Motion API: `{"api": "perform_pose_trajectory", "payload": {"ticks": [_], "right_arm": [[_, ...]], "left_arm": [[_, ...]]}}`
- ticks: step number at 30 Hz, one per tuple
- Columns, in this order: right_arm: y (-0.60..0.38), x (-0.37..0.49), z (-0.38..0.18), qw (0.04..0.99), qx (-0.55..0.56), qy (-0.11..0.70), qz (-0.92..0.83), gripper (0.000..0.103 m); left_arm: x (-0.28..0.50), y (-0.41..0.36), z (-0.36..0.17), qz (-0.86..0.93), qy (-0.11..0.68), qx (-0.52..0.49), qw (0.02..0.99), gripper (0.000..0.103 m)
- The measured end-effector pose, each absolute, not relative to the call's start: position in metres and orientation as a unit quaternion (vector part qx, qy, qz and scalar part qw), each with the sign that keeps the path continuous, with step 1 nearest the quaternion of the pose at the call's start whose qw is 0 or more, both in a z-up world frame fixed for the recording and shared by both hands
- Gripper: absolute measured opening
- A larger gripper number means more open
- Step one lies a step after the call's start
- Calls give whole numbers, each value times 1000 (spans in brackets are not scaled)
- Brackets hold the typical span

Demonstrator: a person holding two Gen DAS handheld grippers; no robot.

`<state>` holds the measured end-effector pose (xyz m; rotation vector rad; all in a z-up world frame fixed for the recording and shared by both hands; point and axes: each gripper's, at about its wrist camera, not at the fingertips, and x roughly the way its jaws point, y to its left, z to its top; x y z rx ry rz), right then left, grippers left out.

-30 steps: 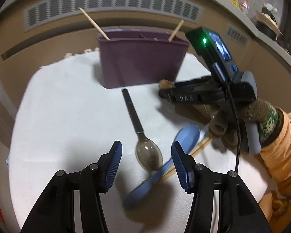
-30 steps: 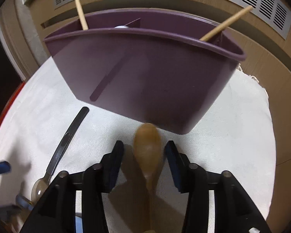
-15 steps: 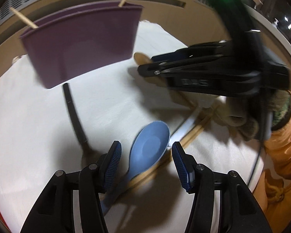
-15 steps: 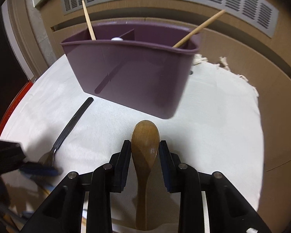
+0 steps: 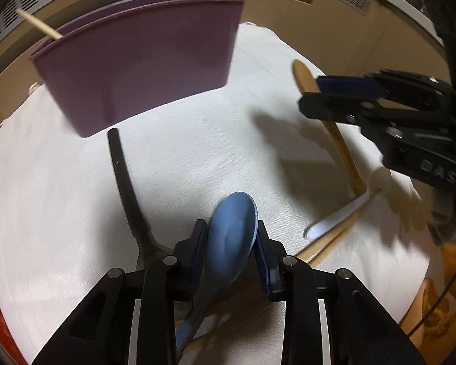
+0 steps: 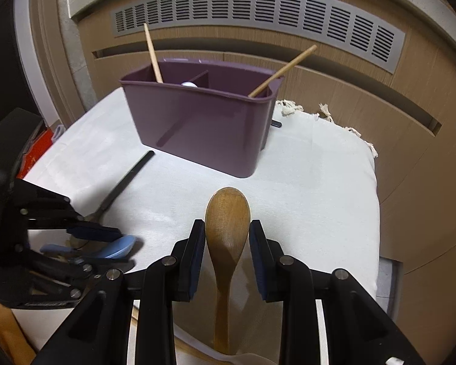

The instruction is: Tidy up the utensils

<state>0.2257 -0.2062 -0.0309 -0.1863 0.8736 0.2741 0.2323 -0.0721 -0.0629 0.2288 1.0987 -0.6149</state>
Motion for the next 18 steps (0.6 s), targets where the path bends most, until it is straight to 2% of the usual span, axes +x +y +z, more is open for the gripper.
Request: {"api": "perform_pose_trajectory", "payload": {"ticks": [12, 18], "right_arm": [[-193, 190, 1, 908, -88, 384, 144, 27], [-186, 173, 41, 924, -84, 338, 156, 27]], "left_arm": [[197, -54, -17, -256, 420, 74, 868, 30], [184, -38, 27, -225, 358, 56, 905, 29]]}}
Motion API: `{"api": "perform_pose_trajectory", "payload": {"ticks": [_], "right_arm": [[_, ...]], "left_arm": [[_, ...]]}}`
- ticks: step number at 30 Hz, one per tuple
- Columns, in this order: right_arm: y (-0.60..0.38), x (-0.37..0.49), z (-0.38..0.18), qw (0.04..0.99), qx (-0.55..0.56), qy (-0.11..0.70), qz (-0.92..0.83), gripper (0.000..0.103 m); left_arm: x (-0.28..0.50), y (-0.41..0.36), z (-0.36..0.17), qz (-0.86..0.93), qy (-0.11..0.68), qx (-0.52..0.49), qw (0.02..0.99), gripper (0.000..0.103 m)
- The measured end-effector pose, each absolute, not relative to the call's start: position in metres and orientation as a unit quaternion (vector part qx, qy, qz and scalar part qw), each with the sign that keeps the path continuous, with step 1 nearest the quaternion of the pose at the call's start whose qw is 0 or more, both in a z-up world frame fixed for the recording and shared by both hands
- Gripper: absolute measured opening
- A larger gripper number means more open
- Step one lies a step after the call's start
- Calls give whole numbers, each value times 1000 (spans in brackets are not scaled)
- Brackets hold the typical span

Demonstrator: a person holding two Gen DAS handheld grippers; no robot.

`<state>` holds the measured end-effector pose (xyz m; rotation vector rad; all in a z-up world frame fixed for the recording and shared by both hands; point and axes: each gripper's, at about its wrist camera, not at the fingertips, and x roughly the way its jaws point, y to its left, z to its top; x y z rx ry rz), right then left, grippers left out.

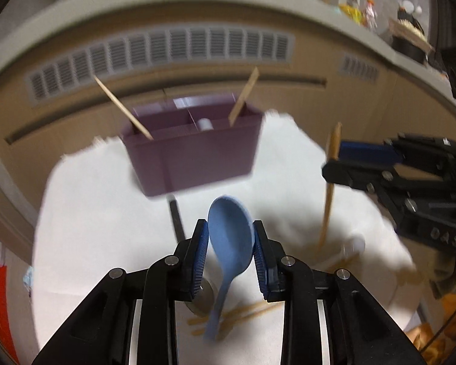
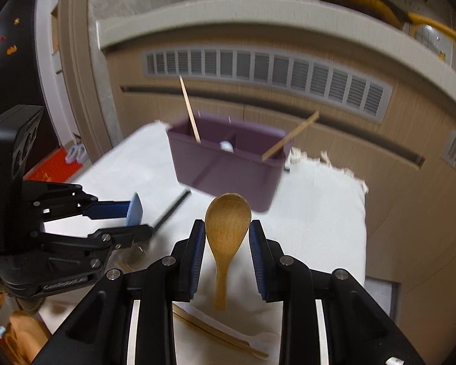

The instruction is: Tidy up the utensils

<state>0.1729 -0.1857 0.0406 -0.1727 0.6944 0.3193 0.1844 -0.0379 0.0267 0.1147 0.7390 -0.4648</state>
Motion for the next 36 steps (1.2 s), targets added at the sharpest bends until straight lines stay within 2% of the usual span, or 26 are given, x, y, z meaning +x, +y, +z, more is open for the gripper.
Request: {"api": "perform_pose_trajectory", "payload": {"ticks": [4, 5, 6, 12, 17, 21, 27, 28, 30, 32, 36], "right_arm": [[-180, 170, 84, 938, -77, 292, 168, 27], [-178, 170, 95, 942, -79, 278, 168, 27], [-177, 170, 112, 948, -80, 258, 168, 27], [-176, 183, 196, 971, -78, 169, 152, 27], [-185, 212, 222, 977, -64, 155, 130, 27], [-194, 232, 205, 974, -56, 181, 122, 27], [-202, 240, 142, 952, -45, 271, 133, 27], [-204, 240, 129, 947, -42, 286, 137, 27], [-205, 238, 108, 940, -41, 309, 140, 27], [-206, 236, 88, 931, -39, 333, 144, 27], [-210, 232, 53, 919, -36, 366, 140, 27]], "left_arm": [[189, -28, 81, -220, 294, 39, 929, 28], [190, -27, 95, -220, 278, 37, 934, 19], [194, -26, 111, -219, 258, 36, 940, 15], [225, -19, 189, -204, 158, 25, 966, 11], [259, -15, 211, -190, 142, 18, 971, 9], [274, -14, 185, -211, 180, 34, 960, 9], [280, -32, 87, -244, 289, 123, 918, 11], [280, -33, 70, -249, 307, 126, 910, 14], [279, -33, 37, -268, 343, 122, 892, 28], [281, -35, 4, -280, 383, 129, 871, 54], [291, -27, -40, -241, 449, 78, 857, 56]]}}
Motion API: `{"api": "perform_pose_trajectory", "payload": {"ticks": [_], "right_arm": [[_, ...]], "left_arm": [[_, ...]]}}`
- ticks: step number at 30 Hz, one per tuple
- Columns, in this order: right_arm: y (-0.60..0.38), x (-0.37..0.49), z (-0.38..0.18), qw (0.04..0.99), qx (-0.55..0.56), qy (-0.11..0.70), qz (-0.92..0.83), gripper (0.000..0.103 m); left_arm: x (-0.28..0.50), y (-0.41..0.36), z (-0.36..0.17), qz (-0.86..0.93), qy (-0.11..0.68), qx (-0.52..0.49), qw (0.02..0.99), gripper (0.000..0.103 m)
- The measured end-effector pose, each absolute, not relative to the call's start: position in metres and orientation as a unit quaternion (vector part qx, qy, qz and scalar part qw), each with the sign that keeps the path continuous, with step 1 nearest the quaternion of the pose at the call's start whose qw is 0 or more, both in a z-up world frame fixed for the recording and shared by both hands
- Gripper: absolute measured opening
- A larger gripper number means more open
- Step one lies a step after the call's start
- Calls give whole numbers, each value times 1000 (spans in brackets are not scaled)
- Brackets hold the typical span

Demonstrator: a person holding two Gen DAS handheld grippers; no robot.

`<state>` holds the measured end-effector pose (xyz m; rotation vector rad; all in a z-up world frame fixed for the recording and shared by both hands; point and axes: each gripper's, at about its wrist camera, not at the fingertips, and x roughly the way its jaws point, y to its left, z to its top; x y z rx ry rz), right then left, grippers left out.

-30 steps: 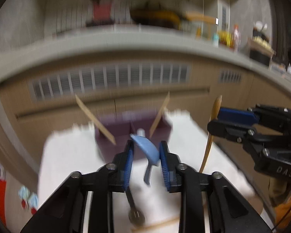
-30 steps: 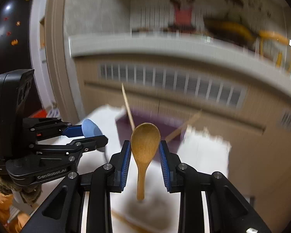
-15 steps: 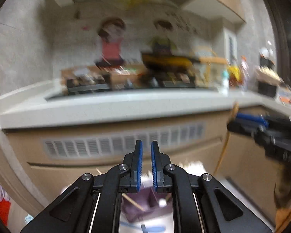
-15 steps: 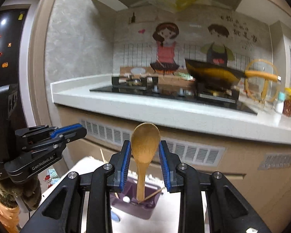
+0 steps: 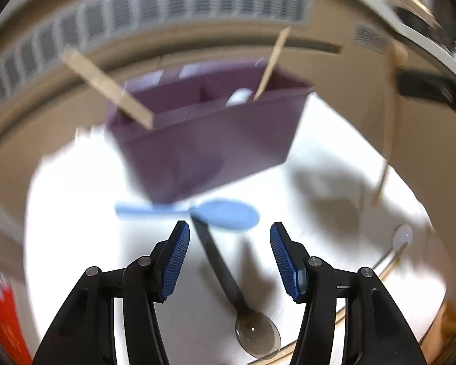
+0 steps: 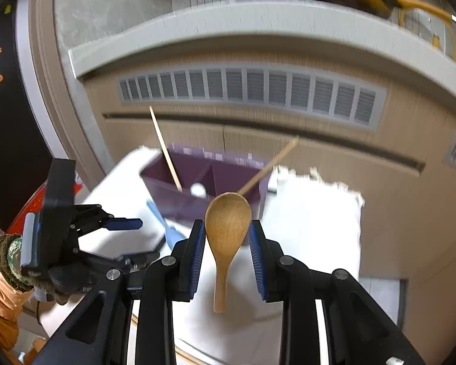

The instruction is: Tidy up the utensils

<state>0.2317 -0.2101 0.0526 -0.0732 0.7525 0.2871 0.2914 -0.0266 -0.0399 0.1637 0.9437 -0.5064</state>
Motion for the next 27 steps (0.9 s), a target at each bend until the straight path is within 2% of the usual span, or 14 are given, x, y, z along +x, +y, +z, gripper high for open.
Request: {"api": "perform_pose_trajectory", "payload": {"ticks": [4, 10, 12, 15, 17, 20, 27], "right_arm": [[-217, 226, 29, 914, -30, 384, 130, 27], [-217, 230, 13, 909, -32, 394, 128, 27], [-215, 230, 12, 909, -28, 395, 132, 27], [-211, 229, 11, 908, -31, 394, 135, 27], [-210, 228, 10, 908, -33, 395, 136, 27], [-211, 223, 13, 910, -33, 391, 137, 27], [-214, 211, 25, 916, -41, 374, 140, 27]], "left_arm": [[289, -19, -60, -221, 490, 4, 843, 57], [280, -31, -77, -175, 496, 45, 849, 56], [283, -36, -77, -163, 493, 55, 853, 50], [299, -37, -77, -149, 491, 56, 856, 36], [310, -37, -77, -141, 496, 52, 855, 19], [307, -42, -76, -142, 497, 68, 853, 13], [255, -36, -45, -172, 445, 42, 878, 12]]}}
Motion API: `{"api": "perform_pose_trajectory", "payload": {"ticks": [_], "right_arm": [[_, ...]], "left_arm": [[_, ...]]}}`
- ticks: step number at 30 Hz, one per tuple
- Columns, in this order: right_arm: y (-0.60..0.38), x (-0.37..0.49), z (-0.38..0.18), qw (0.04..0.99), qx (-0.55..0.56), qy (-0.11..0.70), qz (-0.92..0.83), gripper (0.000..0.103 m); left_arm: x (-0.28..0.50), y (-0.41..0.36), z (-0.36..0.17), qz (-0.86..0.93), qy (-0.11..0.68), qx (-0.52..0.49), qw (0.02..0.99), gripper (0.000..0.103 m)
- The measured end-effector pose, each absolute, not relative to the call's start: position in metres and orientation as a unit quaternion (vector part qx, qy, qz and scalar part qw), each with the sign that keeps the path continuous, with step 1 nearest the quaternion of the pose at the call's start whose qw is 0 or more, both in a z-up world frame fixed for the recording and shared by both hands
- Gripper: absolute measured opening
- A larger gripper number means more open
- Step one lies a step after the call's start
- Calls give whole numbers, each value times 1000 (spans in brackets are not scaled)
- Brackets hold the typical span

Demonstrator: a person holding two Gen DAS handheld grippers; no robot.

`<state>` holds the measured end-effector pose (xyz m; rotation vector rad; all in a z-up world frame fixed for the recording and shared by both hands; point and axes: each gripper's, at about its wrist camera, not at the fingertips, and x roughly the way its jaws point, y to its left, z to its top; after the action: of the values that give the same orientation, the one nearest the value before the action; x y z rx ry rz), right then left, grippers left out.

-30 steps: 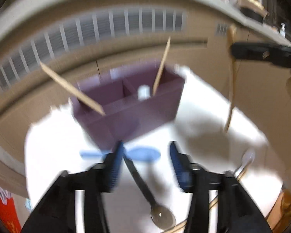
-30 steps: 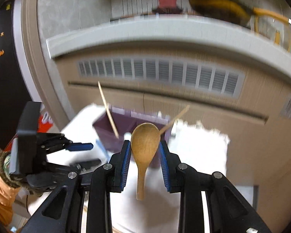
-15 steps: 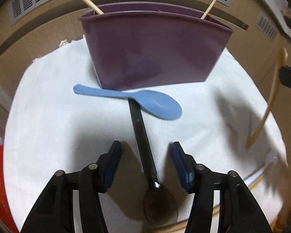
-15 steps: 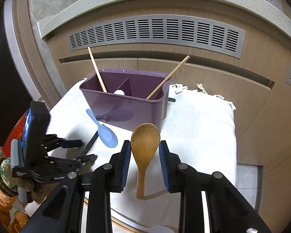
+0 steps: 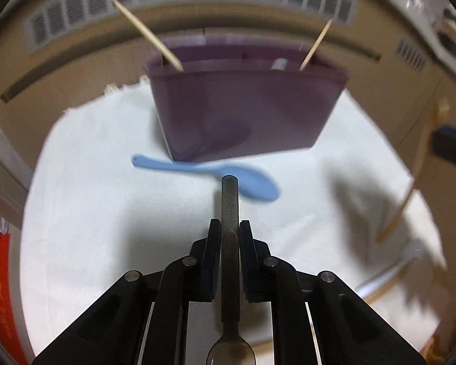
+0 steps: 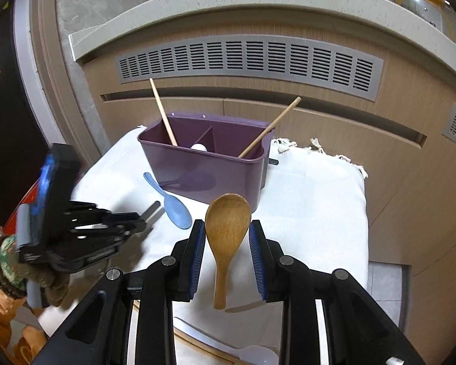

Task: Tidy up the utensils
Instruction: 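Grasp the dark metal spoon by its handle with the left tool and lift it, then lower the dark spoon into the caddy with the left tool while the right drops the wooden spoon in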

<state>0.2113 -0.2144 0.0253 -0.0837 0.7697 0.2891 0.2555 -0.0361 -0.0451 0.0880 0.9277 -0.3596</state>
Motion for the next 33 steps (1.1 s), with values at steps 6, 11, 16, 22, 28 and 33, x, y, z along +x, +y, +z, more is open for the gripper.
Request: {"api": "perform_pose_trajectory", "payload": {"ticks": [6, 11, 16, 22, 28, 33], "right_arm": [[-208, 194, 39, 921, -47, 358, 149, 27], [-203, 179, 71, 934, -49, 318, 155, 27], [-194, 175, 126, 956, -67, 244, 147, 27], [-190, 194, 193, 976, -68, 161, 128, 27], [-198, 229, 210, 984, -43, 129, 111, 27], [-202, 274, 178, 979, -28, 166, 113, 27]], "left_arm": [[221, -12, 9, -189, 377, -1, 907, 12], [210, -3, 77, -219, 288, -35, 931, 12], [208, 0, 149, -243, 164, -64, 954, 12], [233, -5, 200, -244, 60, -71, 965, 12], [292, -9, 197, -226, 32, -90, 969, 12], [343, -13, 151, -190, 39, -98, 976, 12]]}}
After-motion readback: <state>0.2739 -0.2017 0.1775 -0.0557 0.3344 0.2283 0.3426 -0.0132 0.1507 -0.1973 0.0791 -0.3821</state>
